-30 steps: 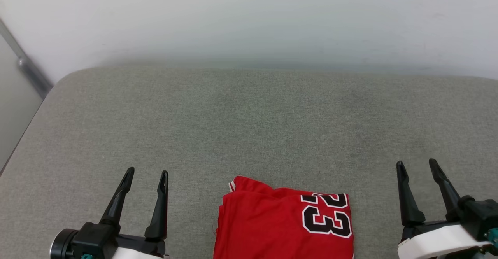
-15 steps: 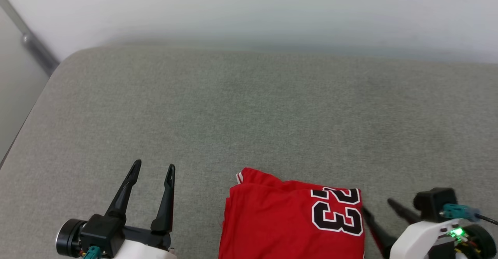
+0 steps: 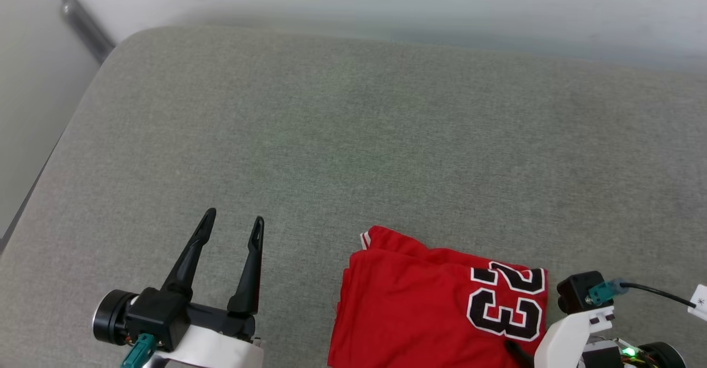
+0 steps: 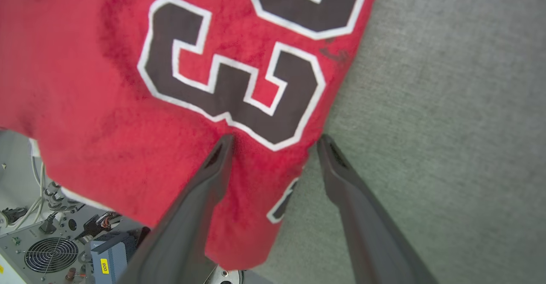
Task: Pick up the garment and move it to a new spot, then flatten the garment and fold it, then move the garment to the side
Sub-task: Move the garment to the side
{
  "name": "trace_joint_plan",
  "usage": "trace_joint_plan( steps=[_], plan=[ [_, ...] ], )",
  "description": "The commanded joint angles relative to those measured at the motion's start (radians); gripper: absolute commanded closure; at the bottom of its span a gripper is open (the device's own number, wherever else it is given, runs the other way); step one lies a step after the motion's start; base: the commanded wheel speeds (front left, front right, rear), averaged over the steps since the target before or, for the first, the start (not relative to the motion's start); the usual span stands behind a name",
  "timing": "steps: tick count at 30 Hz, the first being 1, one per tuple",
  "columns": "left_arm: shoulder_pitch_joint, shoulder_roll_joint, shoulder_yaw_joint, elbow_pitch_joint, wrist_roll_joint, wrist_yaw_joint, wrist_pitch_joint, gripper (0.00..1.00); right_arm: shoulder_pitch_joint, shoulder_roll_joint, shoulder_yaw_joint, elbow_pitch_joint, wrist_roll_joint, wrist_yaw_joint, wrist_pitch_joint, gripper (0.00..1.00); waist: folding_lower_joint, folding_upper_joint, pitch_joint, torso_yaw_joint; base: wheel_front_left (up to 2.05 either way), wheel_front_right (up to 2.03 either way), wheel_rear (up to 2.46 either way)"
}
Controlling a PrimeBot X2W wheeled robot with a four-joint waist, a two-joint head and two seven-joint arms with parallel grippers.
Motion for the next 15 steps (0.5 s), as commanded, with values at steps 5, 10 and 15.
trace_joint_plan(
  steps=[5,10,15],
  plan=[
    [-0.020,-0.005,-0.006,0.005,-0.001,-0.001,-0.002,0.00,-0.032,0.032,0.007,0.088,-0.023,0.000,-0.010,0.00,-0.0001,0.0000,0.020,0.023,0.00,0.00,0.00],
    [-0.024,-0.006,-0.012,0.012,-0.003,-0.001,-0.002,0.00,-0.039,0.037,0.054,0.172,-0.035,0.001,-0.043,0.64,-0.0001,0.0000,0.021,0.028,0.00,0.00,0.00],
    [-0.019,-0.007,-0.016,0.017,-0.005,-0.001,-0.002,0.00,-0.086,-0.020,0.089,0.193,-0.081,-0.001,-0.117,1.00,-0.0001,0.0000,0.005,0.009,0.00,0.00,0.00]
  ],
)
